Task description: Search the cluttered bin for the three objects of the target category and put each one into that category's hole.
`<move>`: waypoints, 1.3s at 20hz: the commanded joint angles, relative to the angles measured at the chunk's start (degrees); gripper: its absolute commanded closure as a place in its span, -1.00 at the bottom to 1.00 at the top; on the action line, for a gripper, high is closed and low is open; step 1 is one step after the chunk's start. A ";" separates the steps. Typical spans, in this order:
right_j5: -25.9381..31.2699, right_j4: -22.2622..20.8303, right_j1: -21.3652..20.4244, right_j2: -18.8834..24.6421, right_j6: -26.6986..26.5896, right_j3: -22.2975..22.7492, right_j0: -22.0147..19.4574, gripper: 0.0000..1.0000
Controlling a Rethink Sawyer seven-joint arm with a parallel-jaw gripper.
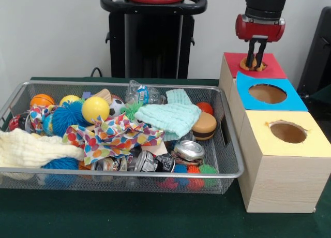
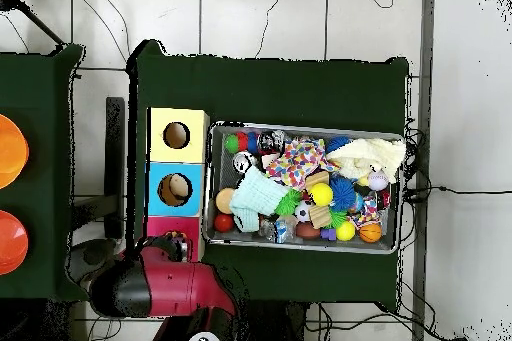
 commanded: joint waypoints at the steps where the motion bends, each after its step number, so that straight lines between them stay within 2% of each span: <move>1: -4.50 0.41 3.70 4.76 11.92 2.66 -1.25 1.00; 26: -6.71 -0.26 5.17 5.66 11.66 3.38 -2.71 1.00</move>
